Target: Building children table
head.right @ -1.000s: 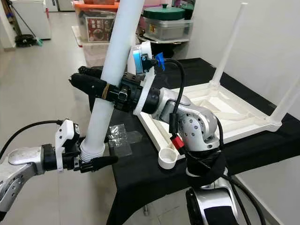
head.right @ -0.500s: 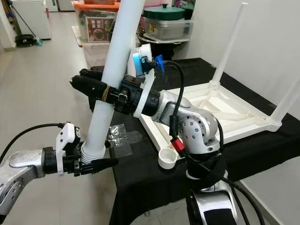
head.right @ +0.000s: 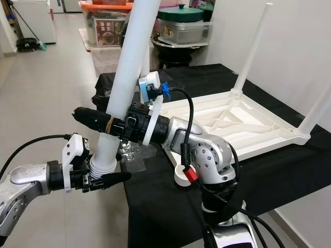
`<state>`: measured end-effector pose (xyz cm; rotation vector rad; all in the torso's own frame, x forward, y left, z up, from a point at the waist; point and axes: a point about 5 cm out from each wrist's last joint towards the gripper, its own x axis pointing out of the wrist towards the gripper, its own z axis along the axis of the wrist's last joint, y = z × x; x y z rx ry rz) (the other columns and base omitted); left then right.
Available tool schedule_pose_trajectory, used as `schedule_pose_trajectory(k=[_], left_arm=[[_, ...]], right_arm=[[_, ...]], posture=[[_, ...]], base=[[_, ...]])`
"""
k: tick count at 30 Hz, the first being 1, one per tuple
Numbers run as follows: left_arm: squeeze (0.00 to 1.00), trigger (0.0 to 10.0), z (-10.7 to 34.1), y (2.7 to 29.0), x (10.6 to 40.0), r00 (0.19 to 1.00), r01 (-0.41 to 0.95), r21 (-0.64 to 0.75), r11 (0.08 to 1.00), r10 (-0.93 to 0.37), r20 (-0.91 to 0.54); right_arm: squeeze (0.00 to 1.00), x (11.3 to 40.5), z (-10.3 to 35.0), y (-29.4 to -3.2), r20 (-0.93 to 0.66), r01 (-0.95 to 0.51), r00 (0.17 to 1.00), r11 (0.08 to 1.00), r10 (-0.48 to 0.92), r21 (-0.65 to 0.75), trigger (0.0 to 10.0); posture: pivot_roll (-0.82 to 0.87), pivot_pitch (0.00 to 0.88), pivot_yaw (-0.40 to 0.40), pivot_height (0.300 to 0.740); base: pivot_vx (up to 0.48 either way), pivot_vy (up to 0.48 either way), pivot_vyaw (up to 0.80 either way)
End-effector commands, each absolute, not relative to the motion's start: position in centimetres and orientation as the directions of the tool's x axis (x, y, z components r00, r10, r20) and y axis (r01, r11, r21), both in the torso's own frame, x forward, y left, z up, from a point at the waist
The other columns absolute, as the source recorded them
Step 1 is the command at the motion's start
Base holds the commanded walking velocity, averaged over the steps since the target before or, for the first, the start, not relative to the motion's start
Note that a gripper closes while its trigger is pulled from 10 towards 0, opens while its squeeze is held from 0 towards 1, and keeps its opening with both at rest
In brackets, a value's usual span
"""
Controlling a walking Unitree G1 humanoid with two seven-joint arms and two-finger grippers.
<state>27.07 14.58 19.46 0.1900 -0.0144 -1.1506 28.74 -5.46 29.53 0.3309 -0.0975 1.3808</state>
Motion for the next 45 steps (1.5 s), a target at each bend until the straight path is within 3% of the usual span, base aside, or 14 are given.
schedule_pose_trajectory(k=[1, 2, 5, 6, 17, 18, 24, 30, 33, 34, 35, 37, 45], left_arm=[[0.00, 10.0, 19.8, 14.1, 26.8, 0.389, 0.912, 0.178, 0.370, -0.917, -0.087], [0.00, 10.0, 19.8, 14.1, 26.8, 0.390, 0.912, 0.177, 0.371, -0.917, -0.085], [0.00, 10.0, 19.8, 14.0, 26.8, 0.389, 0.912, 0.176, 0.371, -0.917, -0.084], [0.00, 10.0, 19.7, 14.0, 26.8, 0.387, 0.912, 0.180, 0.368, -0.918, -0.088], [0.03, 10.0, 19.4, 14.0, 26.7, 0.382, 0.913, 0.194, 0.359, -0.919, -0.099], [1.00, 10.0, 19.3, 14.1, 26.8, 0.392, 0.908, 0.200, 0.368, -0.915, -0.097], [1.00, 10.0, 19.4, 14.6, 27.3, 0.431, 0.888, 0.205, 0.411, -0.900, -0.066], [1.00, 10.0, 20.0, 14.9, 27.2, 0.463, 0.872, 0.191, 0.451, -0.886, -0.021], [1.00, 10.0, 20.0, 14.9, 27.2, 0.463, 0.872, 0.191, 0.451, -0.886, -0.021], [1.00, 10.0, 20.0, 15.1, 27.2, 0.486, 0.859, 0.188, 0.475, -0.874, -0.010], [1.00, 10.0, 20.0, 15.1, 27.2, 0.486, 0.859, 0.188, 0.475, -0.874, -0.010], [1.00, 10.0, 19.6, 15.8, 26.9, 0.536, 0.833, 0.158, 0.531, -0.844, 0.009], [1.00, 10.0, 16.6, 16.0, 25.5, 0.641, 0.765, 0.102, 0.636, -0.766, -0.034]], right_arm=[[0.00, 28.7, 29.3, -5.3, 0.268, -0.972, 0.200, 0.156, 0.942, 0.178, 10.0], [0.00, 28.7, 29.1, -5.2, 0.274, -0.969, 0.207, 0.159, 0.939, 0.188, 2.0], [0.00, 28.7, 28.9, -5.1, 0.285, -0.967, 0.215, 0.162, 0.934, 0.197, 2.0], [0.00, 28.6, 28.8, -5.0, 0.297, -0.966, 0.219, 0.164, 0.929, 0.201, 0.0], [0.00, 28.9, 28.4, -4.9, 0.330, -0.956, 0.268, 0.206, 0.905, 0.211, 0.0], [0.00, 28.9, 28.4, -5.0, 0.333, -0.955, 0.272, 0.210, 0.903, 0.211, 0.0], [0.00, 29.2, 28.6, -5.6, 0.338, -0.952, 0.291, 0.236, 0.895, 0.194, 0.0], [0.00, 30.8, 29.1, -8.3, 0.317, -0.926, 0.377, 0.353, 0.871, 0.132, 0.0], [0.00, 30.8, 29.1, -8.3, 0.317, -0.926, 0.377, 0.353, 0.871, 0.132, 0.0], [0.00, 31.5, 29.0, -9.7, 0.296, -0.906, 0.422, 0.408, 0.857, 0.109, 0.0], [0.00, 31.5, 29.0, -9.7, 0.296, -0.906, 0.422, 0.408, 0.857, 0.109, 0.0], [0.00, 32.5, 28.3, -13.1, 0.225, -0.853, 0.513, 0.520, 0.828, 0.032, 0.0], [0.00, 33.2, 27.4, -18.8, 0.117, -0.730, 0.669, 0.678, 0.734, -0.086, 0.0]], posture=[[0.06, 0.000, -0.033, 0.740], [0.07, 0.000, -0.035, 0.740], [0.07, 0.000, -0.033, 0.740], [0.07, 0.000, -0.032, 0.740], [0.07, 0.000, -0.034, 0.740], [0.06, 0.000, -0.033, 0.740], [0.06, 0.000, -0.033, 0.740], [0.06, 0.000, -0.038, 0.740], [0.06, 0.000, -0.038, 0.740], [0.06, 0.000, -0.038, 0.740], [0.06, 0.000, -0.038, 0.740], [0.06, 0.000, -0.038, 0.740], [0.05, 0.000, -0.041, 0.740]], base=[[0.000, 0.000, 0.00], [0.000, 0.000, 0.00], [0.000, 0.000, 0.00], [0.000, 0.000, 0.00], [0.000, 0.000, 0.00], [0.000, 0.000, 0.00], [0.000, 0.000, 0.00], [0.000, 0.000, 0.00], [0.000, 0.000, 0.00], [0.000, 0.000, 0.00], [0.000, 0.000, 0.00], [0.000, 0.000, 0.00], [0.000, 0.000, 0.00]])
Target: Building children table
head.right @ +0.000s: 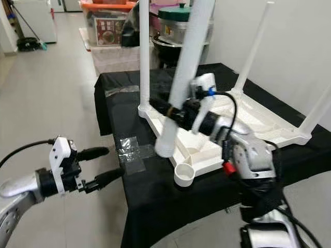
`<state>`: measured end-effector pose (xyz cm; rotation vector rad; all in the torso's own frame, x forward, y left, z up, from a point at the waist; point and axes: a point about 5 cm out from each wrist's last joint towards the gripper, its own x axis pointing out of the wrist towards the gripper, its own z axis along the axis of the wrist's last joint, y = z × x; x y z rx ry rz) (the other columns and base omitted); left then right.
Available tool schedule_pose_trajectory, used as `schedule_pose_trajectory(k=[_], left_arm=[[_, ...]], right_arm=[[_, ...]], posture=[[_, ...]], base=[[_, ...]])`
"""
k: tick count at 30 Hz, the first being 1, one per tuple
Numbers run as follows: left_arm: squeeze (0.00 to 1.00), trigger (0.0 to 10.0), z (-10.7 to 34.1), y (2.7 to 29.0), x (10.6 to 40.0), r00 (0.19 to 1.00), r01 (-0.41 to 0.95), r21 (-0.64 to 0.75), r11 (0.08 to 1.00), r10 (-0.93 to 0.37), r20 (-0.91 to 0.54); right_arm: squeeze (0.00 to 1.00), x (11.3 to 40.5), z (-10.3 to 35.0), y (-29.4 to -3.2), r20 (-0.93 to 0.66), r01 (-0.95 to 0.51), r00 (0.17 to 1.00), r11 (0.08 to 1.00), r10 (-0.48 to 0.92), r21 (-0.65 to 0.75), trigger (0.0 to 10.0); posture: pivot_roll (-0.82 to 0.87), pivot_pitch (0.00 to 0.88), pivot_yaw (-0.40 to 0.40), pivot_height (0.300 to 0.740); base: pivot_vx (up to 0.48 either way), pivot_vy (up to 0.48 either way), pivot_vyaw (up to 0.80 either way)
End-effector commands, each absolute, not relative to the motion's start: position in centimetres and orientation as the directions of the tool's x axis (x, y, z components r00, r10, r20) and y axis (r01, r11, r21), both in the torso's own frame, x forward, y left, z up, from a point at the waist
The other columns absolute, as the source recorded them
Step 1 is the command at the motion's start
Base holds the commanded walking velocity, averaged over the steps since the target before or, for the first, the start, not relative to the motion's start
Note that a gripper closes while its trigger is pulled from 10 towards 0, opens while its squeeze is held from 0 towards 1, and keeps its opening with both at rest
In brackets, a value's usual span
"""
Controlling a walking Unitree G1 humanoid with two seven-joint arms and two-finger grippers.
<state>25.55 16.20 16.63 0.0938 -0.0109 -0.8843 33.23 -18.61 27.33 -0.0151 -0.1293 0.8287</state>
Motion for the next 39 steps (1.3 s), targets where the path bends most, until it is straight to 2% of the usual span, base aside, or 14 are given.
schedule_pose_trajectory(k=[1, 3, 4, 5, 6, 9, 16, 25, 39], left_arm=[[0.73, 10.0, 16.4, 15.9, 25.5, 0.654, 0.754, 0.102, 0.649, -0.755, -0.033], [0.73, 10.0, 16.4, 15.9, 25.5, 0.654, 0.754, 0.102, 0.649, -0.755, -0.033], [0.13, 10.0, 16.3, 15.8, 25.7, 0.678, 0.733, 0.096, 0.674, -0.734, -0.024], [0.13, 10.0, 16.3, 15.8, 25.7, 0.678, 0.733, 0.096, 0.674, -0.734, -0.024], [0.00, 10.0, 16.2, 15.7, 25.8, 0.713, 0.700, 0.082, 0.710, -0.701, -0.014], [0.00, 10.0, 15.9, 15.5, 25.7, 0.745, 0.666, 0.049, 0.744, -0.667, 0.002], [0.00, 10.0, 15.7, 15.0, 25.1, 0.746, 0.665, 0.004, 0.747, -0.665, 0.017], [0.00, 10.0, 15.8, 15.5, 24.6, 0.765, 0.644, 0.007, 0.765, -0.644, 0.013], [0.00, 10.0, 15.6, 15.4, 24.7, 0.764, 0.645, 0.002, 0.764, -0.645, 0.004]], right_arm=[[0.00, 33.1, 27.1, -18.9, 0.116, -0.729, 0.670, 0.679, 0.733, -0.084, 0.0], [0.00, 33.1, 27.1, -18.9, 0.116, -0.729, 0.670, 0.679, 0.733, -0.084, 0.0], [0.00, 33.0, 26.6, -18.9, 0.113, -0.731, 0.669, 0.678, 0.735, -0.078, 0.0], [0.00, 33.0, 26.6, -18.9, 0.113, -0.731, 0.669, 0.678, 0.735, -0.078, 0.0], [0.00, 32.8, 25.7, -18.8, 0.105, -0.736, 0.665, 0.673, 0.739, -0.075, 0.0], [0.00, 32.5, 24.1, -18.5, 0.094, -0.747, 0.656, 0.662, 0.749, -0.060, 0.0], [0.00, 32.3, 22.0, -18.1, 0.068, -0.785, 0.614, 0.617, 0.787, -0.050, 0.0], [0.00, 33.4, 21.8, -19.4, 0.062, -0.756, 0.646, 0.649, 0.761, -0.087, 0.0], [0.00, 32.6, 21.6, -21.6, 0.084, -0.707, 0.698, 0.703, 0.711, -0.076, 0.0]], posture=[[0.05, 0.000, -0.044, 0.740], [0.05, 0.000, -0.044, 0.740], [0.05, 0.000, -0.045, 0.740], [0.05, 0.000, -0.045, 0.740], [0.05, 0.000, -0.044, 0.740], [0.05, 0.000, -0.045, 0.740], [0.07, 0.000, -0.047, 0.740], [0.08, 0.000, -0.051, 0.740], [0.06, 0.000, -0.032, 0.740]], base=[[0.000, 0.000, 0.00], [0.000, 0.000, 0.00], [0.000, 0.000, 0.00], [0.000, 0.000, 0.00], [0.000, 0.000, 0.00], [0.000, 0.000, 0.00], [0.000, 0.000, 0.00], [0.000, 0.000, 0.00], [0.000, 0.000, 0.00]])
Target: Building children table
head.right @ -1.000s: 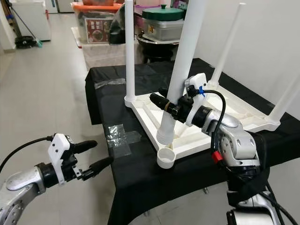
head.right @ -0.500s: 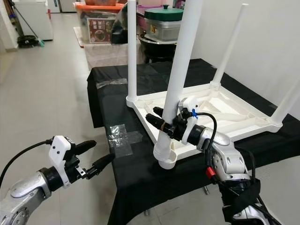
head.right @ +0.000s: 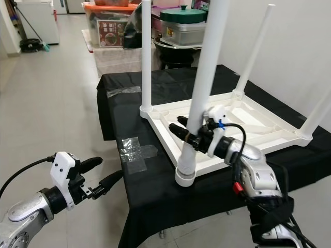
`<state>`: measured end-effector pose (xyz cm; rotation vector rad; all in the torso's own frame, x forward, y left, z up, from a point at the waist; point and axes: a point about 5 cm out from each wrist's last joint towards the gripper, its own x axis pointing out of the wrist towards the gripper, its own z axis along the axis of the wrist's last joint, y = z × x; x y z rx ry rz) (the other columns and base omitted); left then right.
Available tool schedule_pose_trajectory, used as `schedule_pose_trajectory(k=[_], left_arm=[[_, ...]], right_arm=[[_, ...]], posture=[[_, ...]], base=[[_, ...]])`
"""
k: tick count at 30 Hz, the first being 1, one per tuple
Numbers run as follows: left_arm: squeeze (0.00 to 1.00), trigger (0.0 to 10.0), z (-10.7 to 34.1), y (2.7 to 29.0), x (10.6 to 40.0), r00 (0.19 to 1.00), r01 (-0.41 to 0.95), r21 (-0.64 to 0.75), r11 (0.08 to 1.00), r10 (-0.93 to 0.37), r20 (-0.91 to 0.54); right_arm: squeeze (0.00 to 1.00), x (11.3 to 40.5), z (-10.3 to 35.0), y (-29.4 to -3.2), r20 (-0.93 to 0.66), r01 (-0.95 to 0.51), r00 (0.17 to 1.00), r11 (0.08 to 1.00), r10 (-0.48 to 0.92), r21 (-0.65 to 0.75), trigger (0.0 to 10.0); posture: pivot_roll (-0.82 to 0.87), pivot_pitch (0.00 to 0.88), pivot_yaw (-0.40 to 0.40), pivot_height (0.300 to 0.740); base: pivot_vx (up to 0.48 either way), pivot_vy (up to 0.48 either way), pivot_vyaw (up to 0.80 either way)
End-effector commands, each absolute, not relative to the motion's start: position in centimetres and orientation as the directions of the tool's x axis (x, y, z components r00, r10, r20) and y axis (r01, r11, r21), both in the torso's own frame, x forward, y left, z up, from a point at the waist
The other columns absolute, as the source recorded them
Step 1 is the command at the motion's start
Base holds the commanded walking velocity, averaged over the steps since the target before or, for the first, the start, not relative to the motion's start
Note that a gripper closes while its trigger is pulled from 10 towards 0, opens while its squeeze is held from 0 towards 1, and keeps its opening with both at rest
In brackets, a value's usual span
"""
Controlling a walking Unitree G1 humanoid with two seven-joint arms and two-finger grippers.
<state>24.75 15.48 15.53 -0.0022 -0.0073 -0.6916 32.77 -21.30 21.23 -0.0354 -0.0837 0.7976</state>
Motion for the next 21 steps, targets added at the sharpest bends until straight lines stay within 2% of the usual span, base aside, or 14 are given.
schedule_pose_trajectory(k=[1, 14, 21], left_arm=[[0.00, 10.0, 15.6, 15.4, 24.8, 0.764, 0.646, 0.002, 0.764, -0.646, 0.003], [0.00, 10.0, 15.6, 15.4, 25.0, 0.762, 0.648, 0.002, 0.762, -0.648, -0.002], [0.00, 10.0, 15.6, 15.4, 25.0, 0.765, 0.643, -0.002, 0.765, -0.643, -0.003]], right_arm=[[0.00, 32.3, 21.3, -21.5, 0.087, -0.708, 0.697, 0.703, 0.711, -0.067, 0.0], [0.00, 31.4, 20.1, -20.3, 0.104, -0.733, 0.675, 0.680, 0.731, -0.025, 0.0], [0.00, 31.6, 19.4, -18.7, 0.096, -0.762, 0.644, 0.647, 0.759, -0.008, 0.0]], posture=[[0.06, 0.000, -0.028, 0.740], [0.06, 0.000, -0.022, 0.740], [0.06, 0.000, -0.035, 0.740]], base=[[0.000, 0.000, 0.00], [0.000, 0.000, 0.00], [0.000, 0.000, 0.00]])
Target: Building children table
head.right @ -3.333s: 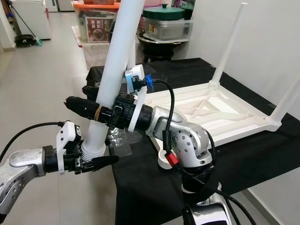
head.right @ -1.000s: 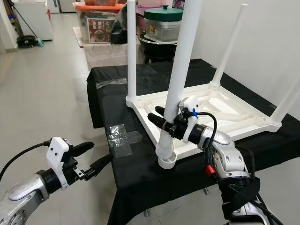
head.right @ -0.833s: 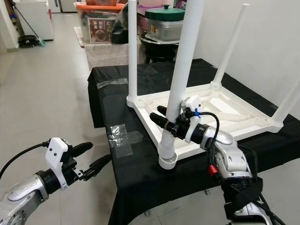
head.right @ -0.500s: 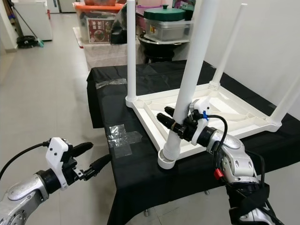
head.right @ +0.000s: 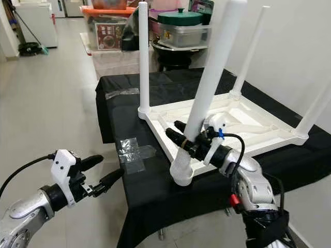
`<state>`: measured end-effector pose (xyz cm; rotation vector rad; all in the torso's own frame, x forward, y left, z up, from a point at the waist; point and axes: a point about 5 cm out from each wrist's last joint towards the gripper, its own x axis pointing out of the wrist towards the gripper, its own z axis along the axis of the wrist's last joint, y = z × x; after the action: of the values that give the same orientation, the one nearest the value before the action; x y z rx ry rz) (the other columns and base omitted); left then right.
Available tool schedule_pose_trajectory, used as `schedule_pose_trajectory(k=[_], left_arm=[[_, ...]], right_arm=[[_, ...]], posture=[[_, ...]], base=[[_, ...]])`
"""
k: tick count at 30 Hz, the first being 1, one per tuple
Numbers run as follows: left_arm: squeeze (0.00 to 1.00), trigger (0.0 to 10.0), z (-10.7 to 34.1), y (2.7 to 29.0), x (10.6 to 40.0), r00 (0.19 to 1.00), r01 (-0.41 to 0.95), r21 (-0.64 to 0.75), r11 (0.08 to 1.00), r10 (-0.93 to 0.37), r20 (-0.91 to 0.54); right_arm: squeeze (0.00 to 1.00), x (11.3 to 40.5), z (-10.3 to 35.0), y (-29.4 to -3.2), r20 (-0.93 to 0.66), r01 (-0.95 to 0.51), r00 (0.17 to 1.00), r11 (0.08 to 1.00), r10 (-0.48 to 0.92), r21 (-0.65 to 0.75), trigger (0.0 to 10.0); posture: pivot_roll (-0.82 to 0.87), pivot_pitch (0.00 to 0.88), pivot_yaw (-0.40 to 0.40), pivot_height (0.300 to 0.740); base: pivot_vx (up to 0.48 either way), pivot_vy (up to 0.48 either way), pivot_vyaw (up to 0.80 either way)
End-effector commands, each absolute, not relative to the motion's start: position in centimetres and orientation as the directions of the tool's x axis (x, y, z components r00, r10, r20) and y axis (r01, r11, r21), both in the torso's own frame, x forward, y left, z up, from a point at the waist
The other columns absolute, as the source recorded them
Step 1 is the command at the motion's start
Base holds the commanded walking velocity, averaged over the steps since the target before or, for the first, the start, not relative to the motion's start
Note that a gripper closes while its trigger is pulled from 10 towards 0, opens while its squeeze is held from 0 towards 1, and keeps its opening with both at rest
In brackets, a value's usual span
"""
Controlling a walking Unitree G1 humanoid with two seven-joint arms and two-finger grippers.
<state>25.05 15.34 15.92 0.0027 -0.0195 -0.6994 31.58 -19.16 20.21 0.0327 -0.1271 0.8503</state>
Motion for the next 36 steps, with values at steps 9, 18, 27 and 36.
schedule_pose_trajectory(k=[9, 18, 27, 36], left_arm=[[0.00, 10.0, 15.3, 15.5, 24.8, 0.773, 0.635, -0.010, 0.773, -0.635, -0.008], [0.00, 10.0, 15.3, 15.4, 24.9, 0.772, 0.635, -0.013, 0.772, -0.635, -0.008], [0.00, 10.0, 15.2, 15.4, 25.1, 0.769, 0.639, -0.015, 0.769, -0.639, -0.012], [0.00, 10.0, 15.2, 15.5, 25.1, 0.771, 0.636, -0.022, 0.771, -0.636, -0.012]], right_arm=[[0.00, 32.5, 20.4, -20.2, 0.091, -0.724, 0.683, 0.688, 0.725, -0.052, 0.0], [0.00, 32.4, 20.5, -21.6, 0.092, -0.688, 0.718, 0.723, 0.690, -0.052, 0.0], [0.00, 31.3, 19.2, -19.5, 0.080, -0.747, 0.662, 0.665, 0.745, -0.017, 0.0], [0.00, 31.1, 18.7, -18.8, 0.066, -0.773, 0.633, 0.634, 0.771, -0.001, 0.0]], posture=[[0.06, 0.000, -0.038, 0.740], [0.05, 0.000, -0.030, 0.740], [0.05, 0.000, -0.027, 0.740], [0.06, 0.000, -0.030, 0.740]], base=[[0.000, 0.000, 0.00], [0.000, 0.000, 0.00], [0.000, 0.000, 0.00], [0.000, 0.000, 0.00]])
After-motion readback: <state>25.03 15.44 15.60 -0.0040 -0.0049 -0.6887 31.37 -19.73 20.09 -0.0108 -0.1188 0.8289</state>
